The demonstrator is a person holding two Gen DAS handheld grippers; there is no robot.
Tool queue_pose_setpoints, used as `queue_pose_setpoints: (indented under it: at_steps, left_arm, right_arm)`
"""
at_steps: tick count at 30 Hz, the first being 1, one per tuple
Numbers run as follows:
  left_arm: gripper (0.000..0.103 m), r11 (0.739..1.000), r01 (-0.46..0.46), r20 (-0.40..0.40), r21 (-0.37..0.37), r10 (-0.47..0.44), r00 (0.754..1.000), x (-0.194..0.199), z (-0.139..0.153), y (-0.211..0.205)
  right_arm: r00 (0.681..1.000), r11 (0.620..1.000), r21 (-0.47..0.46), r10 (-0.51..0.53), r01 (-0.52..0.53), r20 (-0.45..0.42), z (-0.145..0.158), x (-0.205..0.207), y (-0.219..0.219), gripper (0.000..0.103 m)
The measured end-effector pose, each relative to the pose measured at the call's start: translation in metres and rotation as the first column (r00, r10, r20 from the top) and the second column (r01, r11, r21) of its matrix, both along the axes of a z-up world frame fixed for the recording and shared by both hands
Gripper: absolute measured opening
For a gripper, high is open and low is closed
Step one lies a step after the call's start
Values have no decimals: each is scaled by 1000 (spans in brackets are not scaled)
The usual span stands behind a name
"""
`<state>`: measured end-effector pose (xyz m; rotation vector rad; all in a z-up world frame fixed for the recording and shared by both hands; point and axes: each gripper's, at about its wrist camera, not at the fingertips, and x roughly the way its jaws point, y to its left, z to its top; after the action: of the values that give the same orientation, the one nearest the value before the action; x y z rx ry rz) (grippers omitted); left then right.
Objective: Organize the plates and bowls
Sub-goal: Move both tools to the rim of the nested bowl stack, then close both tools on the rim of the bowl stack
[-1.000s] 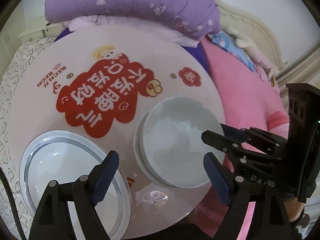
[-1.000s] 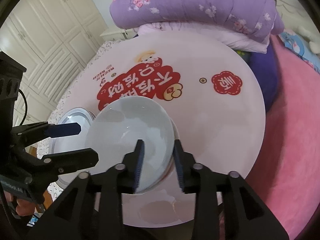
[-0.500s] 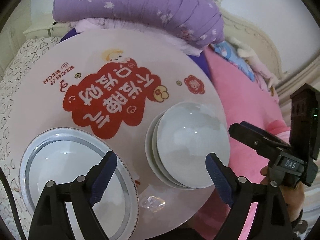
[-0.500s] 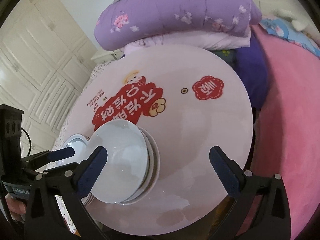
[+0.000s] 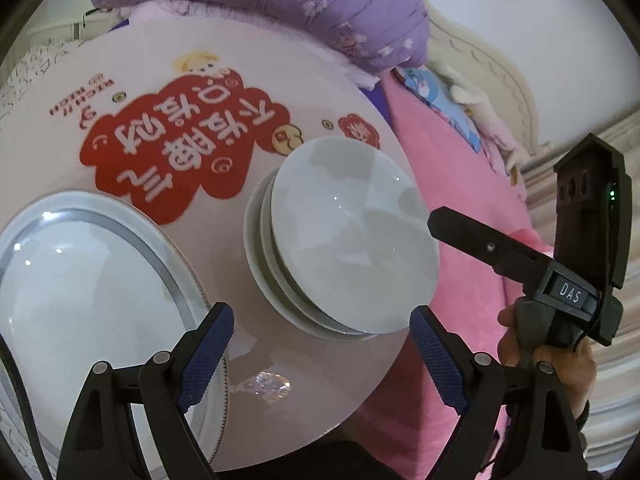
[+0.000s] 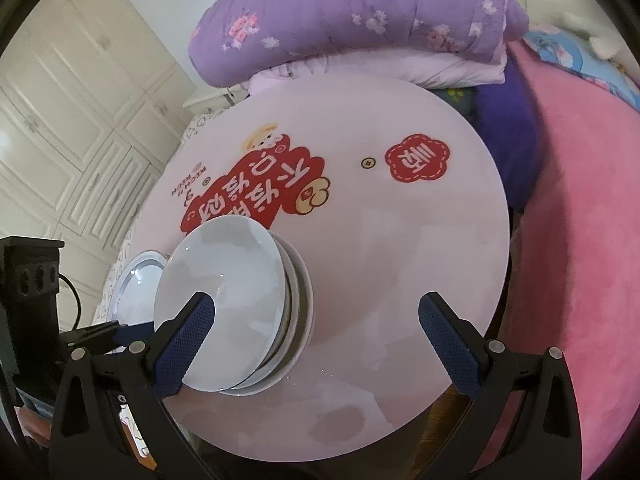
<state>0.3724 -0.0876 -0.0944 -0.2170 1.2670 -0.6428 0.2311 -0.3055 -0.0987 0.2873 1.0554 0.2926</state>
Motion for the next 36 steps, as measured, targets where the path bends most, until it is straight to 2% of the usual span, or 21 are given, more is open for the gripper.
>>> queue_pose_setpoints:
  at_steps: [7, 13, 18, 24, 26, 29, 32, 35, 36]
  left_arm:
    - [81, 997, -51, -80, -56, 47, 996, 10, -19, -3]
    - [77, 983, -161, -148, -94, 146, 978, 26, -34, 4]
    - [72, 976, -192, -181, -103, 171, 969, 35, -44, -3]
    - [59, 975, -208, -221, -78, 187, 957, 43, -56, -11]
    - [50, 974, -217, -232, -62, 198, 952, 44, -60, -10]
    - [48, 973, -226, -243, -56, 206, 948, 45, -61, -7]
    - [43, 974, -220, -232, -55, 202, 951, 46, -59, -7]
    - [43, 976, -215, -219, -43, 201, 955, 44, -57, -7]
    - [42, 976, -213, -215, -43, 199, 956, 42, -56, -7]
  right_arm:
    - [1000, 1000, -13, 7, -8, -18, -7, 5, 3, 103]
    - [999, 1000, -19, 6, -7, -40, -14, 8, 3, 103]
    - [998, 1000, -19, 14, -15, -61, -22, 13, 6, 103]
    - [995, 1000, -7, 19, -19, -100, -34, 17, 10, 102]
    - [993, 999, 27, 27, -24, -119, -39, 18, 10, 102]
    - [989, 998, 51, 41, -34, -141, -44, 16, 13, 93]
    - [984, 996, 79, 55, -42, -168, -50, 15, 19, 70]
    - [983, 990, 135, 59, -35, -174, -53, 15, 23, 60]
    - [983, 987, 155, 64, -37, -171, -53, 14, 25, 53]
